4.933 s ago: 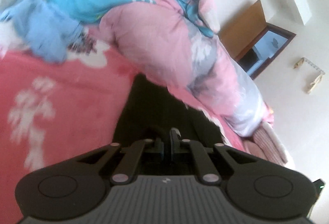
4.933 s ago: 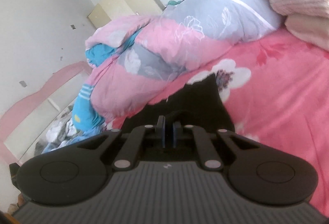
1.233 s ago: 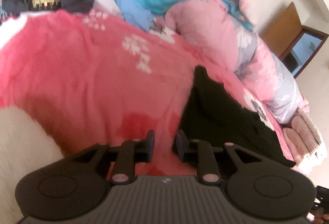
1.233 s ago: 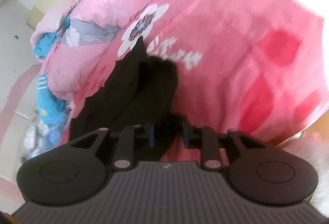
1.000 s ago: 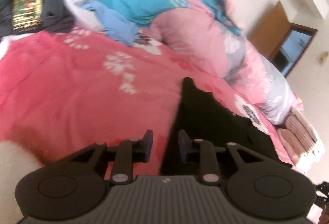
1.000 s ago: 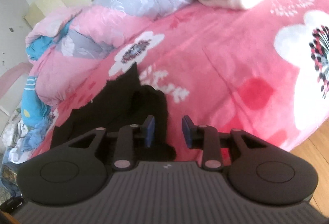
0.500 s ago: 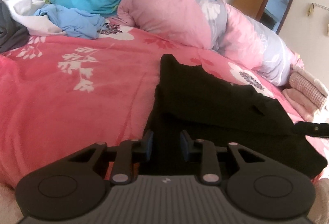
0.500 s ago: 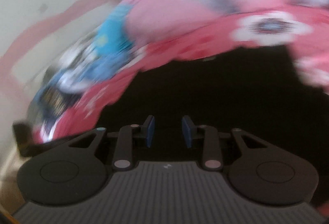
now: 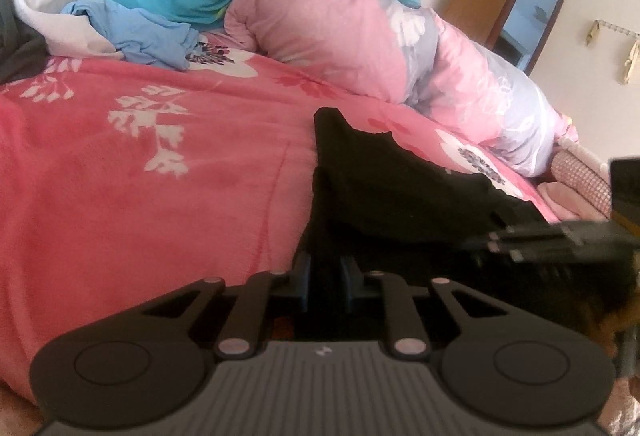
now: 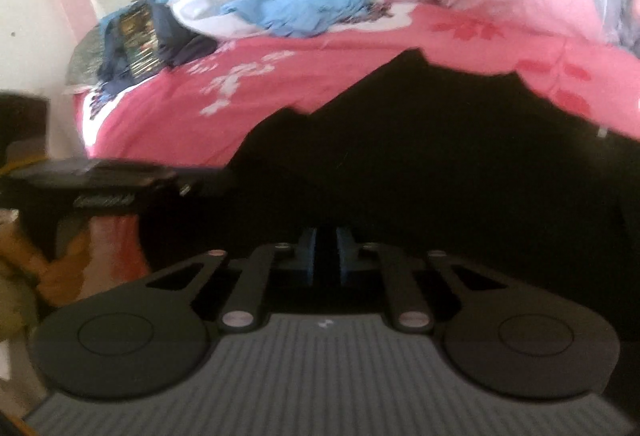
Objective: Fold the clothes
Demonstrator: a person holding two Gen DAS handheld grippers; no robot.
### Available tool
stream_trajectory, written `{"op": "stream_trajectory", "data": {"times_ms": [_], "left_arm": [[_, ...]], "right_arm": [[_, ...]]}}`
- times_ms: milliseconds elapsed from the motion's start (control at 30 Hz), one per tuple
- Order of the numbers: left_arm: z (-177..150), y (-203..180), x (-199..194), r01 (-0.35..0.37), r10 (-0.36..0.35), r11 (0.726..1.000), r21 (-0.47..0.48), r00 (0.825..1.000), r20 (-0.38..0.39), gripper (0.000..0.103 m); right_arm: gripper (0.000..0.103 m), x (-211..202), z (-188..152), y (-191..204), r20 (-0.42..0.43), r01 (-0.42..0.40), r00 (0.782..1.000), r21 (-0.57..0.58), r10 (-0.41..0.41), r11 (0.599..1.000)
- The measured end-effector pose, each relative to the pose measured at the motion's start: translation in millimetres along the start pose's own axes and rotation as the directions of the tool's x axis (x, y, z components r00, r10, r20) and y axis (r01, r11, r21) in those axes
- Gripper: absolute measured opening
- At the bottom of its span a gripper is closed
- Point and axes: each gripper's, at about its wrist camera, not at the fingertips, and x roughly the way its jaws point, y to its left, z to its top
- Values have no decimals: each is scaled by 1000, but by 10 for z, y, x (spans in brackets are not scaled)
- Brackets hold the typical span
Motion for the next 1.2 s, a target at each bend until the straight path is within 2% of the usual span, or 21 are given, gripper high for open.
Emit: {"op": "stream_trajectory", "data": {"times_ms": [67, 167, 300, 367, 500, 633, 733, 767, 833, 900, 967, 1033, 1100, 1200], "left_arm": [[-5, 14, -2, 8, -8, 1000, -1, 1000, 3, 18], [-14, 27, -5, 16, -16, 1000, 0, 1000, 6, 18], [-18, 50, -7, 28, -28, 1000, -4, 1000, 7, 18], [-13, 64, -6, 34, -34, 999, -11, 999, 6, 18], [-5, 91, -8, 47, -47, 999, -26, 999, 4, 18], [-1, 111, -7, 55, -55, 998, -35, 998, 4, 18], [-5, 115, -8, 57, -57, 998, -36, 998, 5, 18], [-7, 117, -8, 58, -58, 998, -37, 998, 6, 18], [-9, 120, -8, 59, -59, 998, -38, 998, 7, 18], [-12, 123, -8, 60, -60, 997, -39, 998, 8, 18], [-17, 124, -10, 61, -61, 997, -37, 998, 10, 18], [-23, 126, -13, 62, -62, 997, -35, 998, 12, 18], [-24, 131, -17, 64, -64, 997, -35, 998, 14, 18], [-23, 138, -18, 67, -66, 997, -36, 998, 15, 18]], "right_arm": [[4, 53, 86, -74, 18, 26, 1000, 11, -26, 1000], [5, 147, 249, -168, 71, 126, 990, -11, -125, 992], [6, 221, 447, -406, 136, 165, 976, 62, -173, 984], [6, 246, 520, -538, 164, 162, 970, 116, -180, 980], [7, 168, 556, -661, 210, 106, 967, 197, -148, 975], [9, -15, 525, -525, 239, 38, 968, 160, -76, 986], [10, -121, 437, -319, 185, -75, 981, 65, 62, 995], [10, -118, 394, -234, 147, -90, 985, 24, 86, 996], [10, -20, 314, -62, 52, -88, 995, -63, 91, 994], [9, 176, 277, 42, -28, -65, 998, -130, 62, 989], [8, 359, 325, 59, -48, -35, 998, -158, 28, 987], [8, 469, 525, -88, 14, 5, 1000, -88, -4, 996], [10, 516, 722, -309, 92, 33, 995, 45, -37, 998], [11, 441, 896, -673, 201, -69, 980, 276, 13, 959]]}}
